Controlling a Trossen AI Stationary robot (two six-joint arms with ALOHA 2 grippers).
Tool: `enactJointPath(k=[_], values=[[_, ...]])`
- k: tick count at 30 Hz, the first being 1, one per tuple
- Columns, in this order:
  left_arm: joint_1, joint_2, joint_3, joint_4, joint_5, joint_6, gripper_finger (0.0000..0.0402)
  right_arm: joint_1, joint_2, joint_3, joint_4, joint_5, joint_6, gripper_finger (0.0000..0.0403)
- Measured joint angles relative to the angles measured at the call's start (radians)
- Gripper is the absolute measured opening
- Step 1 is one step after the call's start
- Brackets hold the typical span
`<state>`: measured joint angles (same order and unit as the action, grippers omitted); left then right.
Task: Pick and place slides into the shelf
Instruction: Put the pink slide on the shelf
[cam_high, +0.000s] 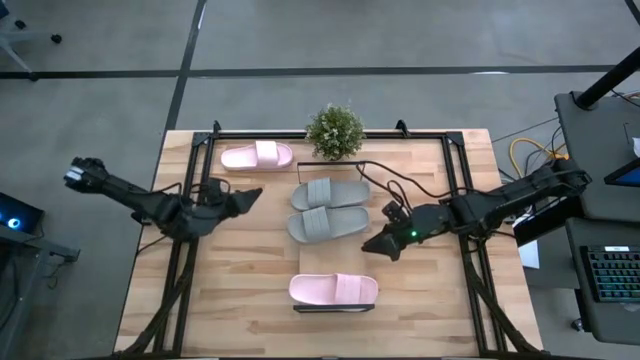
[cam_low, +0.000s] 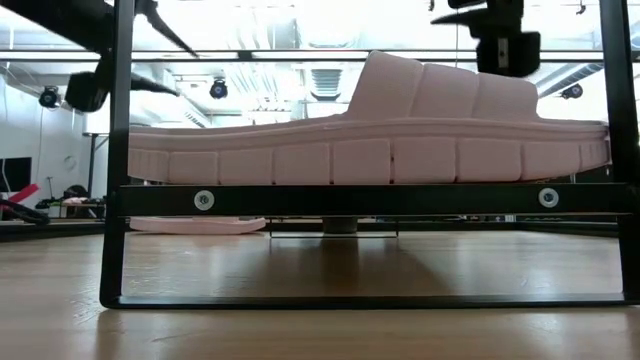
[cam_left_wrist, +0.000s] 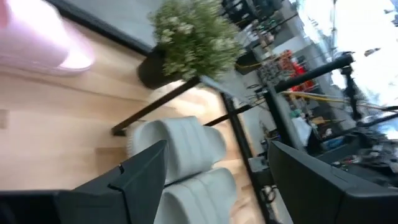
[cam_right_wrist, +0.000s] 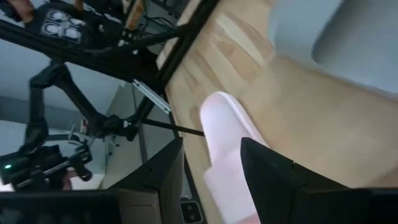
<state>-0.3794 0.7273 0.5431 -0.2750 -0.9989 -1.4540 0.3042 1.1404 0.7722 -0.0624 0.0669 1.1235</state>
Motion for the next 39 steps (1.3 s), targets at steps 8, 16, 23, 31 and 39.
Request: enactJointPath(k=[8,16,23,31,39], values=[[0.199,-0.046,-0.015,-0.135,0.192,0.003,0.0261,-0.007,0.000,0.079,-0.006,0.015,-0.047,0.0150],[0.419,-0.111,-0.069,-0.133,0.421,0.111,0.0261,-0.010,0.000,0.142,-0.032,0.018,-0.073,0.0150],[0.578,-0.157,-0.160,-0.033,0.509,0.137,0.0261,-0.010,0.001,0.158,-0.037,0.039,-0.077,0.0150],[0.794,-0.146,-0.389,0.331,0.770,0.106,0.0261,-0.010,0.001,0.158,-0.033,0.042,-0.044,0.0150],[0.956,-0.111,-0.405,0.405,0.837,0.179,0.0261,-0.010,0.001,0.158,-0.033,0.080,-0.023,0.0151]])
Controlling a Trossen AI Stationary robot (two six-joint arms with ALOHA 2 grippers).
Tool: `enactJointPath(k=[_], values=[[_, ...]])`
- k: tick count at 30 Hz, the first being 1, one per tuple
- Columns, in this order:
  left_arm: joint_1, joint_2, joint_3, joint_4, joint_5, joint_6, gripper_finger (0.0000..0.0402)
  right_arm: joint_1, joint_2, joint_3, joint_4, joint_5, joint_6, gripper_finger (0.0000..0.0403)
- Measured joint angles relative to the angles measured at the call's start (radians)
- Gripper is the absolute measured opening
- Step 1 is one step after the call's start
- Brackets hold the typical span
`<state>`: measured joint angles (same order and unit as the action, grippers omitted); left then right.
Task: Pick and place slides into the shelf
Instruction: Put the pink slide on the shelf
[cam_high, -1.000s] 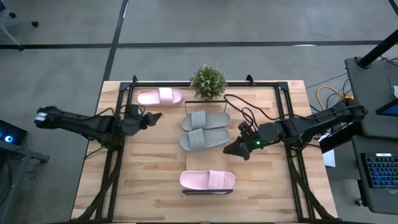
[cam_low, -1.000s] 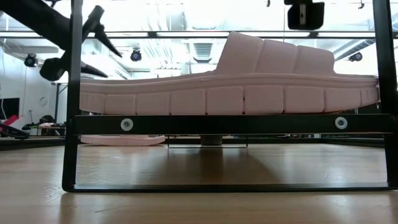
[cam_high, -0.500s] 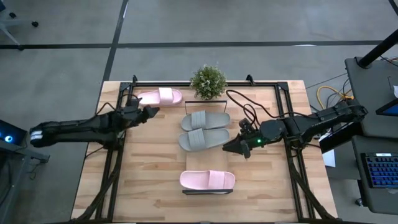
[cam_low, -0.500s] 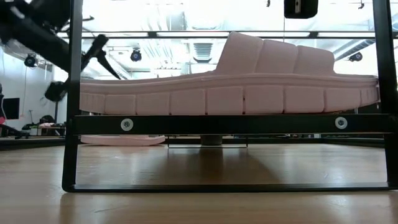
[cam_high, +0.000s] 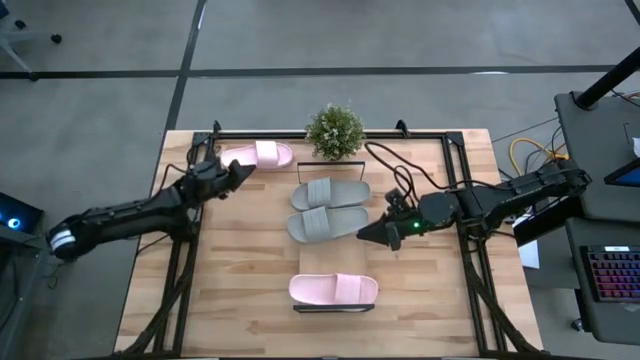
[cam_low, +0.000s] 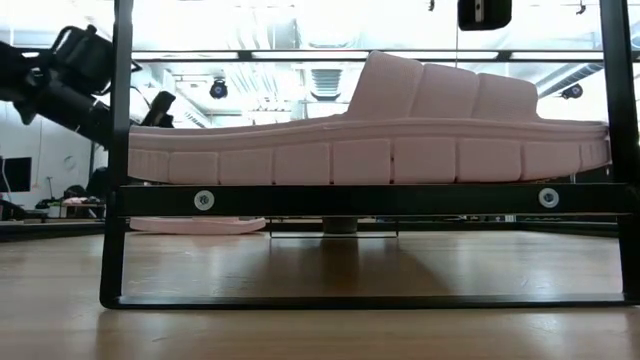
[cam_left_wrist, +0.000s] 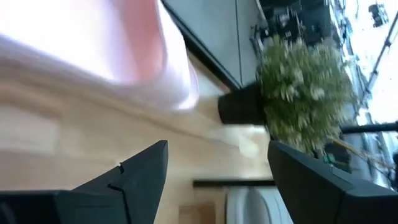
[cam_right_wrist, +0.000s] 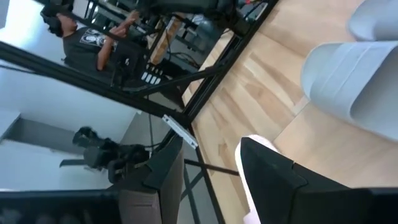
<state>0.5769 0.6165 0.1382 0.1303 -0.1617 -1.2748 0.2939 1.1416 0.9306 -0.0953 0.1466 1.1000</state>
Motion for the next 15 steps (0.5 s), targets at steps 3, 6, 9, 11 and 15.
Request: enactJointPath(k=[3,6,9,11,15], values=[[0.085,0.039,0.005,0.002,0.057,0.033,0.0261,0.000,0.000,0.000,0.000,0.024,0.000,0.0151],[0.176,0.094,0.003,0.054,0.160,0.063,0.0261,0.000,0.000,0.000,0.000,0.039,0.003,0.0151],[0.258,0.169,0.008,0.127,0.261,0.101,0.0261,0.000,0.000,0.000,0.001,0.039,0.007,0.0151],[0.305,0.222,0.020,0.193,0.311,0.107,0.0261,0.000,0.000,0.000,0.002,0.039,0.007,0.0151],[0.360,0.331,0.069,0.253,0.386,0.141,0.0261,0.000,0.000,-0.001,0.002,0.041,0.007,0.0151]])
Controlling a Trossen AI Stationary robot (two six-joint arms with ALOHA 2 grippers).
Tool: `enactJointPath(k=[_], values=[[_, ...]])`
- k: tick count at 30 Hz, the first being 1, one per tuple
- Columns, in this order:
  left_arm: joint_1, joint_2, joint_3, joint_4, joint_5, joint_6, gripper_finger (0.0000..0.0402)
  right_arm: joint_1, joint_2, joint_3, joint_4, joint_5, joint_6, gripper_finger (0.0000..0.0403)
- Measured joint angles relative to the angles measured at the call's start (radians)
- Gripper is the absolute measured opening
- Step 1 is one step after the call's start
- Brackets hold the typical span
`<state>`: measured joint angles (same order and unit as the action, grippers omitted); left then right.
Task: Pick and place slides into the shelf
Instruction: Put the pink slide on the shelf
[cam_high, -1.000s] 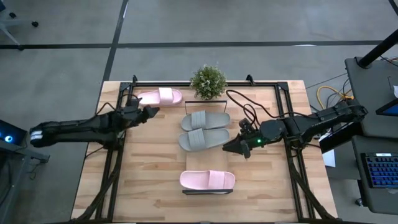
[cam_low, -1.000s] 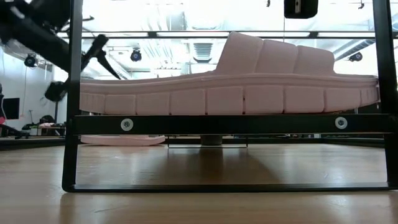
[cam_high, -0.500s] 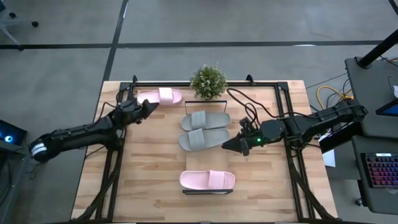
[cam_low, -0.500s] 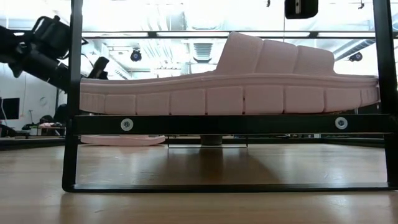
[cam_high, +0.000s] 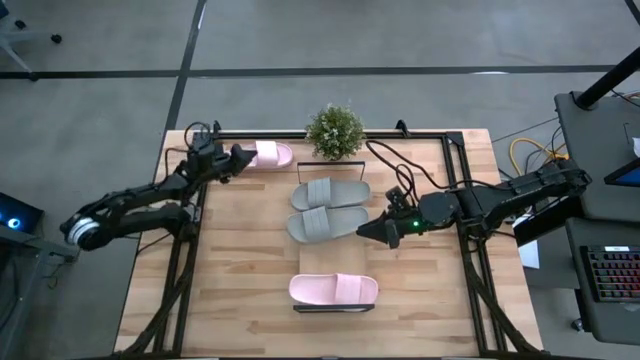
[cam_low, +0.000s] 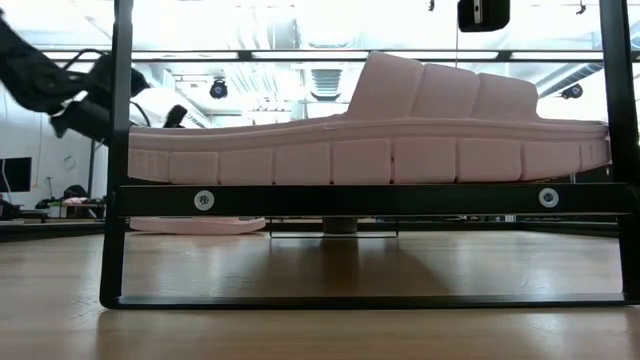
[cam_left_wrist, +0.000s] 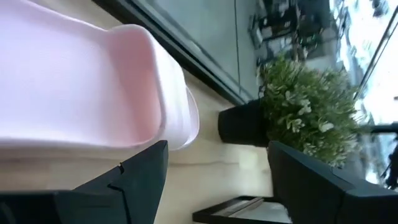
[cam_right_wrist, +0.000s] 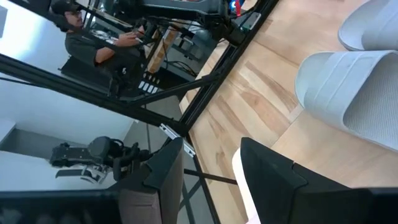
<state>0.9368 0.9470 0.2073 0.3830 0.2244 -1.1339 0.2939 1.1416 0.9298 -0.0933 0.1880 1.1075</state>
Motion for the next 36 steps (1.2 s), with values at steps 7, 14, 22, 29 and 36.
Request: enactJointPath(k=[7,14,22,29,36], values=[[0.012,0.191,0.121,0.000,0.057,0.084,0.0261,0.000,0.000,0.000,0.003,0.024,0.011,0.0151],[0.013,0.293,0.186,-0.010,0.088,0.105,0.0257,0.000,0.000,0.000,0.005,0.024,0.019,0.0150],[0.014,0.185,0.188,-0.117,0.071,0.171,0.0249,0.000,0.000,0.000,0.003,0.024,0.025,0.0150],[0.022,0.123,0.187,-0.244,-0.009,0.229,0.0249,0.000,0.000,0.000,0.001,0.032,0.019,0.0150],[0.024,0.189,0.187,-0.234,-0.014,0.226,0.0249,0.000,0.000,0.000,0.002,0.034,0.022,0.0150]])
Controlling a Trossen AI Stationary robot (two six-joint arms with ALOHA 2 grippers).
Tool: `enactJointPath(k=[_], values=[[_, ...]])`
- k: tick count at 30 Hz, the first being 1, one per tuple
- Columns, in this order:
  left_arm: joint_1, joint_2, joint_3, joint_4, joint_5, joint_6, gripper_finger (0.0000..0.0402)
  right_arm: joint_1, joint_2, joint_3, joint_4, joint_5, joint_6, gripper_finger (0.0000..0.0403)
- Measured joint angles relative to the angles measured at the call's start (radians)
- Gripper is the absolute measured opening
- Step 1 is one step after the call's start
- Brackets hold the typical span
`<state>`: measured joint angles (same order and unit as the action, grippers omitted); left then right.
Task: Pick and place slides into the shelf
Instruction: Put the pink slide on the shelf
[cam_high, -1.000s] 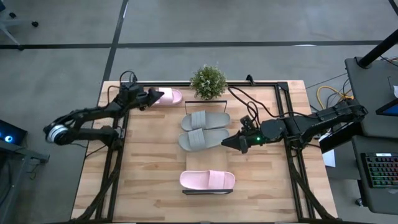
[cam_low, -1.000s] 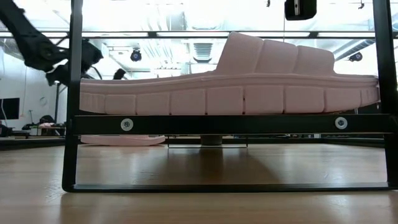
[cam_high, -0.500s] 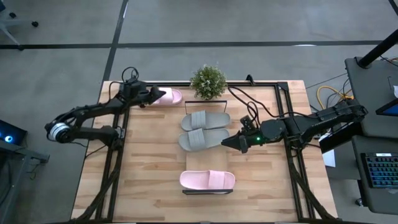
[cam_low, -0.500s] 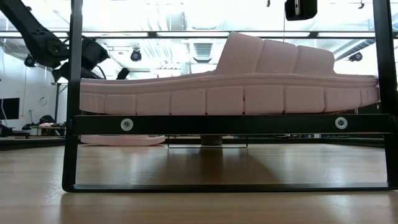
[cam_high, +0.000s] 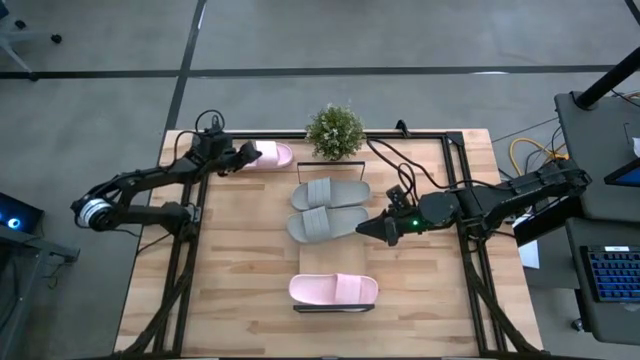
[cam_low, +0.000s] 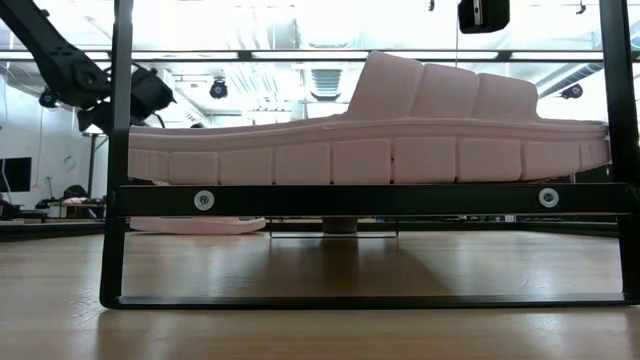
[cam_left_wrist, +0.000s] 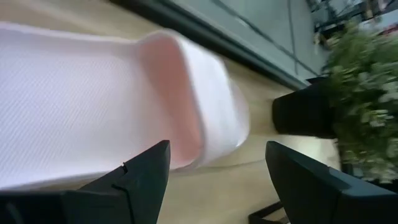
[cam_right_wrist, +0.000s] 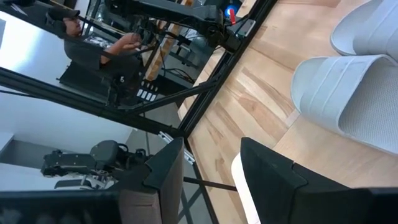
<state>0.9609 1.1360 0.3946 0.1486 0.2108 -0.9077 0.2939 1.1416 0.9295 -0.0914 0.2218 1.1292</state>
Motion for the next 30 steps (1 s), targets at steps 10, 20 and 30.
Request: enactJointPath(k=[10,20,30], values=[[0.000,0.059,0.000,0.082,0.007,-0.004,0.0249,0.000,0.000,0.000,0.001,0.010,0.010,0.0151],[0.000,0.117,0.000,0.171,0.013,-0.042,0.0249,0.000,0.000,0.000,0.004,0.016,0.015,0.0151],[0.000,0.201,0.019,0.244,0.070,-0.077,0.0246,0.000,0.000,0.000,0.004,0.018,0.023,0.0151]])
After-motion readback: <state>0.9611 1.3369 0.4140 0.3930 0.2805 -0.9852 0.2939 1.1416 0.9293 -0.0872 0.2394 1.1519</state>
